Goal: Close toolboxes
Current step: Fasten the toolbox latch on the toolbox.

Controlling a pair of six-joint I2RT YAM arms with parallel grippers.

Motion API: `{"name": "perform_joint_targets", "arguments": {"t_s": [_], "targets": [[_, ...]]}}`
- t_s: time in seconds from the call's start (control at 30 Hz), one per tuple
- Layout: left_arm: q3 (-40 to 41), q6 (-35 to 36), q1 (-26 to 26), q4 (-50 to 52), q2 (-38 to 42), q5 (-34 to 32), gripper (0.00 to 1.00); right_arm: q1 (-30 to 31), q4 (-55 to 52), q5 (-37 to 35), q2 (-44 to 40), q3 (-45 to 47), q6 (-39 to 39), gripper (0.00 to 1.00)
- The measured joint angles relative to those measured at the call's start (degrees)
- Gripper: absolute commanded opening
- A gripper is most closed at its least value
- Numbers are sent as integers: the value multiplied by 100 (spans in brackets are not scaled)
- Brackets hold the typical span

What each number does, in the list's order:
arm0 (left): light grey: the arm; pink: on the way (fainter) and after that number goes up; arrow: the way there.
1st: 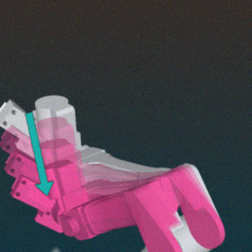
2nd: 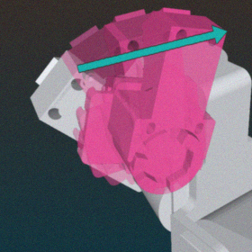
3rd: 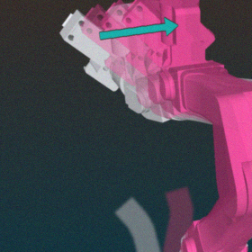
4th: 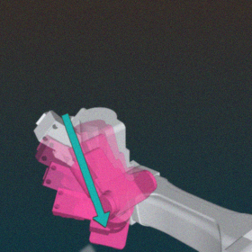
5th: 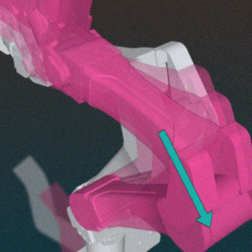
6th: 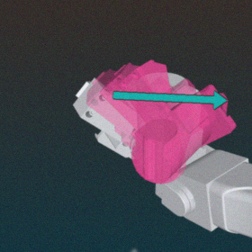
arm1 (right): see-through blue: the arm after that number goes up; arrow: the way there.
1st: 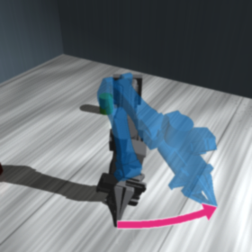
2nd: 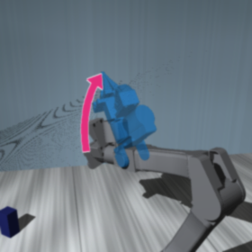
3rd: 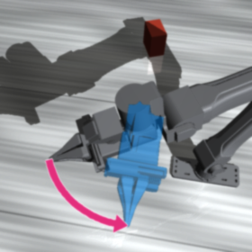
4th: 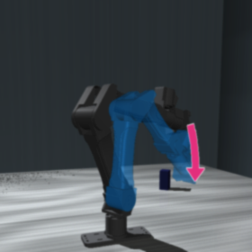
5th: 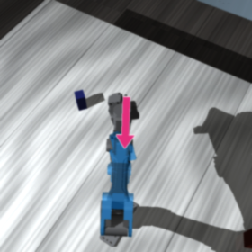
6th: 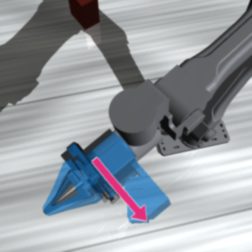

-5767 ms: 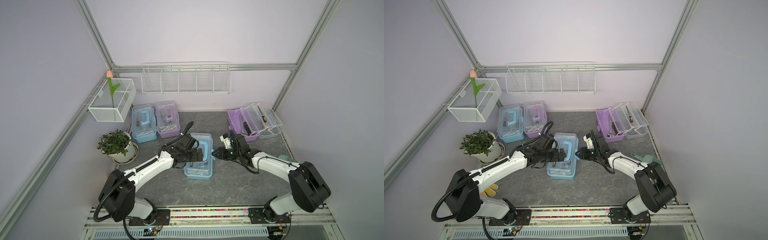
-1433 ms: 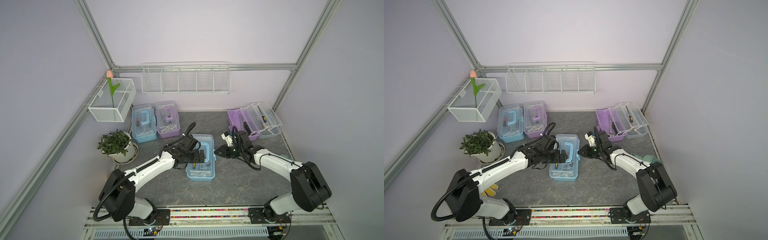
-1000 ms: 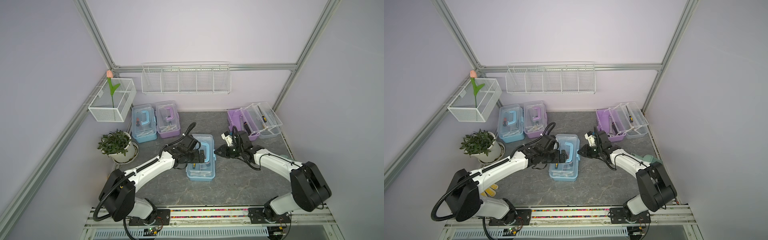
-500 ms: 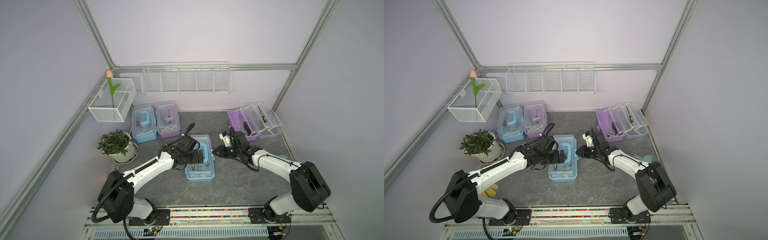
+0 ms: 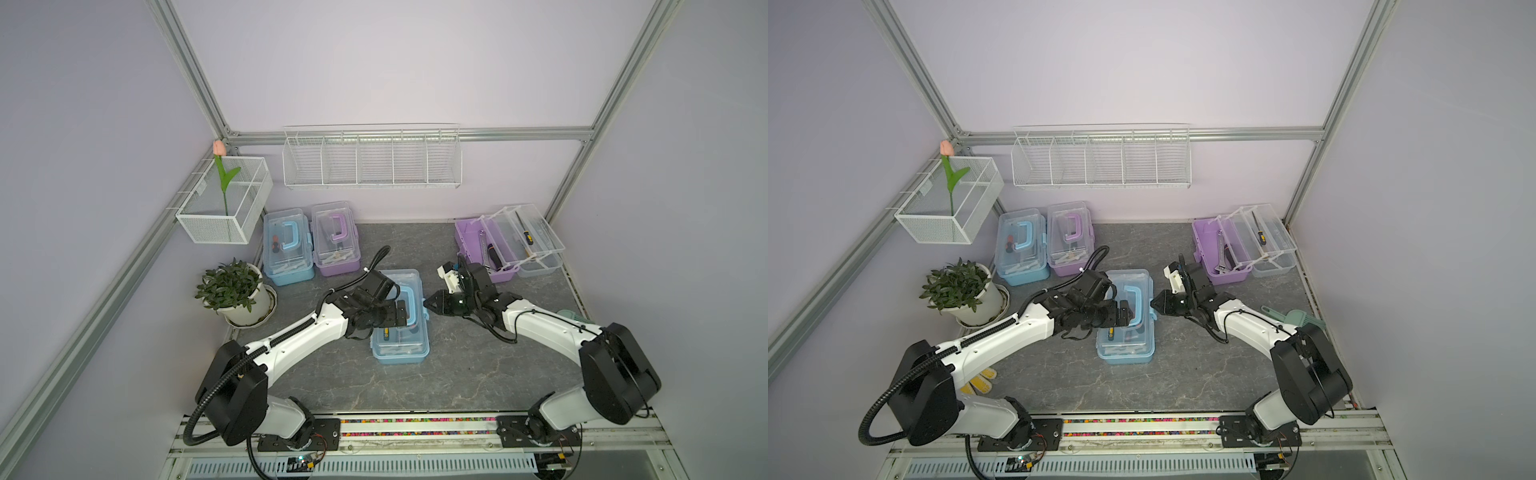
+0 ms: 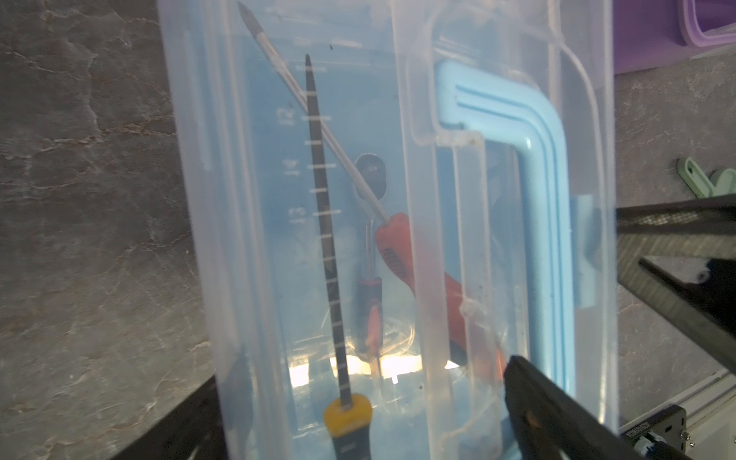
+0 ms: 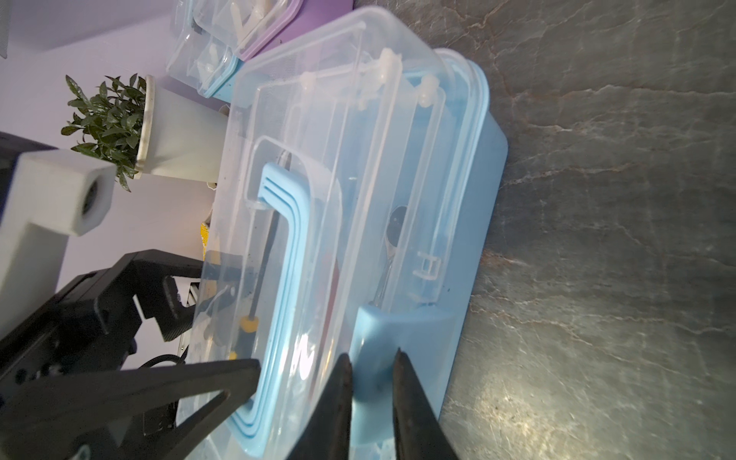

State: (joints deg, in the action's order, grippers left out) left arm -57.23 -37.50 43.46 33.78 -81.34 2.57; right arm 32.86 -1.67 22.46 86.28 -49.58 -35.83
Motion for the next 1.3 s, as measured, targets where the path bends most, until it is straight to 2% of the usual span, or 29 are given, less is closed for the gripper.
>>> {"name": "perform_joint_targets", "arguments": {"t_s": [0.37, 0.57, 1.0, 1.3], "targets": [[0, 2, 0, 0, 0, 0, 100, 61, -11, -188, 61, -68, 0, 24], [0, -7, 2, 48, 4, -55, 100, 192, -238, -256, 317, -61, 2, 24], [0, 0, -2, 63, 22, -68, 100, 240, -293, -317, 297, -90, 9, 23], [-20, 24, 33, 116, 24, -184, 100, -236, -1182, -269, -4, -118, 409, 24]]}}
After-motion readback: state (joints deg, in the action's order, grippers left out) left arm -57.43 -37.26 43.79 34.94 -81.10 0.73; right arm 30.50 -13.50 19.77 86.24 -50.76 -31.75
